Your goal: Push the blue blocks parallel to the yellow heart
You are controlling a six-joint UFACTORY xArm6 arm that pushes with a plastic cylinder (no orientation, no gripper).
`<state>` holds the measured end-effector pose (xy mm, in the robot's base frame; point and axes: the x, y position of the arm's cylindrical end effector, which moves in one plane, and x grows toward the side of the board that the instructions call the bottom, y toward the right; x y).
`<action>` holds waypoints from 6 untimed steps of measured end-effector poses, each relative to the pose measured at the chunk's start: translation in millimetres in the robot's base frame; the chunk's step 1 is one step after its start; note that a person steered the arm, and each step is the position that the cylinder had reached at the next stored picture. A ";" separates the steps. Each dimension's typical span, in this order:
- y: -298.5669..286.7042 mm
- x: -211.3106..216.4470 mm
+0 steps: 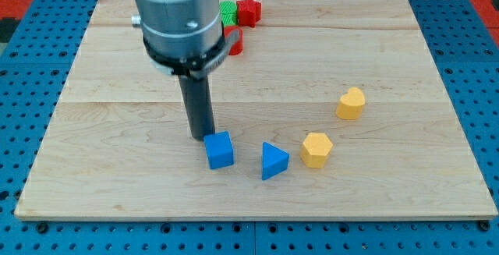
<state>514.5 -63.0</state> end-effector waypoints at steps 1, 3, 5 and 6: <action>61.4 18.9; -2.1 49.0; 45.2 75.5; 58.3 69.6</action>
<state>584.1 -4.7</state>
